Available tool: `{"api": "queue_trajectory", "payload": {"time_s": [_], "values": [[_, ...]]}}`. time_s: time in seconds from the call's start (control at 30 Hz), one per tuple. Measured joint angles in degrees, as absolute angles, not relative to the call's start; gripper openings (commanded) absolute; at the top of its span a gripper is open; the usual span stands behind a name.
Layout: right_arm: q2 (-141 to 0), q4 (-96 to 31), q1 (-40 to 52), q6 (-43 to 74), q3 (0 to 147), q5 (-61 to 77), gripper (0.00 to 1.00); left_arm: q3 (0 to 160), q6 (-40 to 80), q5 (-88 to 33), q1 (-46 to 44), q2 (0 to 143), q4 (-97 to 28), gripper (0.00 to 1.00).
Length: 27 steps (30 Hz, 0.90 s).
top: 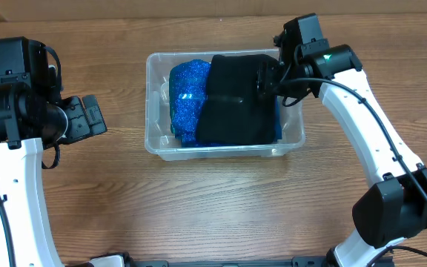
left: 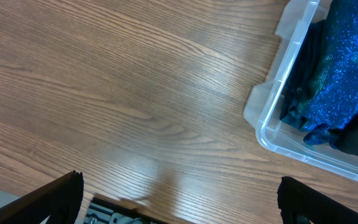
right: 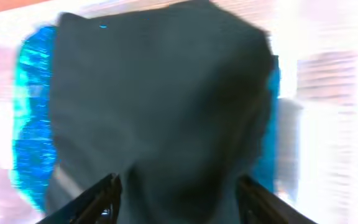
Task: Pack container
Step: 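Press and smooth the black garments down inside the bin with the right gripper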
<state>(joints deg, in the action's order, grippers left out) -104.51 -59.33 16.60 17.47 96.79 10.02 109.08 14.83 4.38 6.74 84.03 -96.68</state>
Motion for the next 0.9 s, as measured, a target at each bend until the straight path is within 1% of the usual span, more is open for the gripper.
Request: {"api": "queue_trajectory", "payload": {"time_s": [0.1,0.13,0.17,0.3,0.33,0.4,0.43,0.53,0.67,0.77,0.8,0.9], "values": [[-104.51,-60.53,19.07,21.17,96.79,2.81,0.58,109.08,14.83,4.38,6.74,84.03,-96.68,1.0],[-104.51,-60.4,20.56,23.55,96.79,-1.85,0.55,109.08,14.83,4.36,6.74,84.03,-96.71,1.0],[-104.51,-58.72,21.26,23.99,96.79,-3.7,0.53,109.08,14.83,4.38,6.74,84.03,-96.68,1.0],[-104.51,-56.62,23.2,26.09,96.86,-10.02,0.51,109.08,14.83,4.36,6.74,84.03,-96.68,1.0],[-104.51,-56.36,23.44,26.74,96.86,-11.0,0.46,109.08,14.83,4.38,6.74,84.03,-96.68,1.0],[-104.51,-54.15,23.73,26.5,96.86,-11.27,0.33,109.08,14.83,4.36,6.74,84.03,-96.68,1.0],[-104.51,-52.64,23.73,25.98,96.86,-10.66,0.23,109.08,14.83,4.38,6.74,84.03,-96.68,1.0],[-104.53,-50.46,23.7,25.23,96.86,-9.76,0.18,109.08,14.83,4.38,6.74,84.03,-96.68,1.0],[-107.79,-48.16,23.7,25.04,96.86,-9.1,0.17,109.08,14.83,4.36,6.74,84.03,-96.68,1.0],[-116.9,-45.8,23.53,23.33,96.95,-7.18,0.2,109.08,14.83,4.38,6.74,84.03,-96.66,1.0],[-118.1,-45.23,23.35,22.68,97.71,-6.87,0.24,109.08,14.83,4.38,6.74,84.03,-96.71,1.0],[-118.17,-46.17,23.14,20.86,98.65,-5.37,0.41,109.08,14.83,4.38,6.74,84.03,-96.68,1.0]]}}
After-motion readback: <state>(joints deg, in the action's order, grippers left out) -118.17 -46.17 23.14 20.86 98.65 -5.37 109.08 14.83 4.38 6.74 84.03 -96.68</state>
